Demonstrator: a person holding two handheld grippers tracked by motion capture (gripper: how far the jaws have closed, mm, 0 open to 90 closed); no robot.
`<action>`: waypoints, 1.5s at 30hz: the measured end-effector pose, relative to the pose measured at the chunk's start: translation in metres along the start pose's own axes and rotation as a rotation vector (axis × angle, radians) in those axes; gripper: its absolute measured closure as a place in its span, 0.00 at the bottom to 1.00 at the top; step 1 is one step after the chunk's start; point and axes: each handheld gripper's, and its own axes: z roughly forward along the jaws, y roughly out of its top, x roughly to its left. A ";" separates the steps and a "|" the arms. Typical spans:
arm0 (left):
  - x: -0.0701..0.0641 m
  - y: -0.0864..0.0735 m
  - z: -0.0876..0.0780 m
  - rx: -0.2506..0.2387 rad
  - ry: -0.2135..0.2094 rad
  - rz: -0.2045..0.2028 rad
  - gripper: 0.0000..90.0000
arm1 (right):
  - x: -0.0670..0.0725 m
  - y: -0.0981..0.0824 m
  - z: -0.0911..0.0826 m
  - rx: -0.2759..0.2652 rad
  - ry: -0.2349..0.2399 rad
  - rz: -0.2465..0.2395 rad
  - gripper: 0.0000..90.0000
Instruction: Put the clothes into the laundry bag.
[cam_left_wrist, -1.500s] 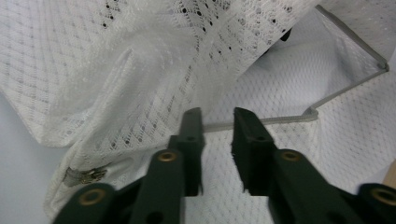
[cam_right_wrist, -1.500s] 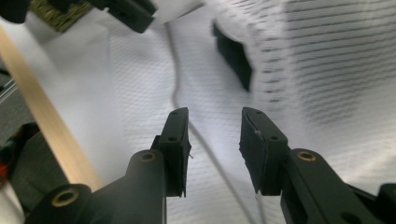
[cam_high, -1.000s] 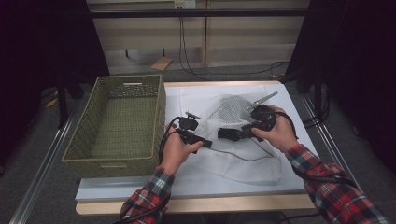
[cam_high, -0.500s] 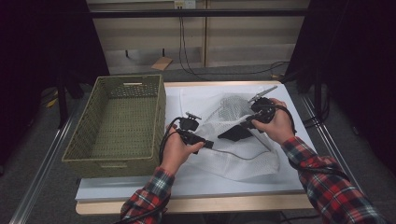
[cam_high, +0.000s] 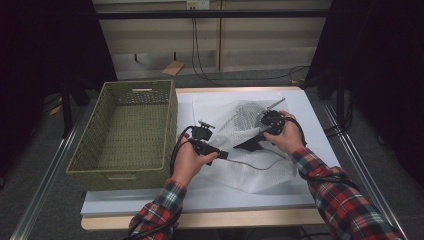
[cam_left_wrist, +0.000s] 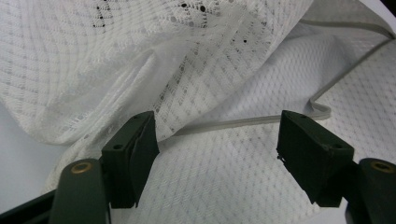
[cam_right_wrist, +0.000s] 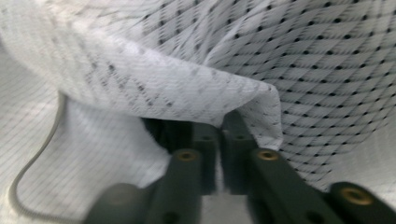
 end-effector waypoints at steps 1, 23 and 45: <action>0.000 0.000 0.000 0.001 0.003 0.005 0.32 | 0.001 -0.001 -0.001 0.013 0.010 -0.008 1.00; 0.003 -0.015 -0.005 0.039 0.177 0.032 0.17 | 0.044 -0.054 -0.031 0.081 0.245 -0.071 1.00; 0.007 -0.037 -0.010 0.172 0.188 -0.110 0.94 | 0.068 -0.020 -0.037 -0.022 0.220 -0.119 0.77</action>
